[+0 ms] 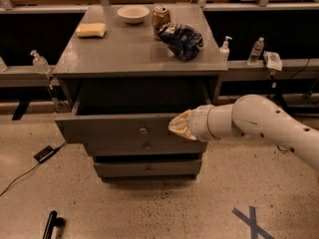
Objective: Open top drawer
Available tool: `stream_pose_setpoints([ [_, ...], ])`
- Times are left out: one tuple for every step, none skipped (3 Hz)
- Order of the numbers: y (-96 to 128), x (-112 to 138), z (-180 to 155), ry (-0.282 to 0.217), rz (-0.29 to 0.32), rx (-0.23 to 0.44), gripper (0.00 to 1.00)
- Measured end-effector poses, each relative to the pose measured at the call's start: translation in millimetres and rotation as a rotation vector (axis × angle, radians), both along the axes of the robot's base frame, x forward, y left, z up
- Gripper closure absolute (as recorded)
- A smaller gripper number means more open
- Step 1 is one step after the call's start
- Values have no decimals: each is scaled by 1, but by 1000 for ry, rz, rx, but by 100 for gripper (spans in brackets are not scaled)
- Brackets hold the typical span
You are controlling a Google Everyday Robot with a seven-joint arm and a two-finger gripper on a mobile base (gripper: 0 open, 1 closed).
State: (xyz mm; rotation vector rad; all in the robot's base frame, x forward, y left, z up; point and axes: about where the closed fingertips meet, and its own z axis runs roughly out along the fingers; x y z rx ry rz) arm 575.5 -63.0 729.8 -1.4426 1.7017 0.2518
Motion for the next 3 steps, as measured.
stream_pose_setpoints([
  [11,35,-1,-19,21,-14,100],
  [23,71,-1,-33,40,-24,100],
  [29,99,-6,-31,43,-40,100],
])
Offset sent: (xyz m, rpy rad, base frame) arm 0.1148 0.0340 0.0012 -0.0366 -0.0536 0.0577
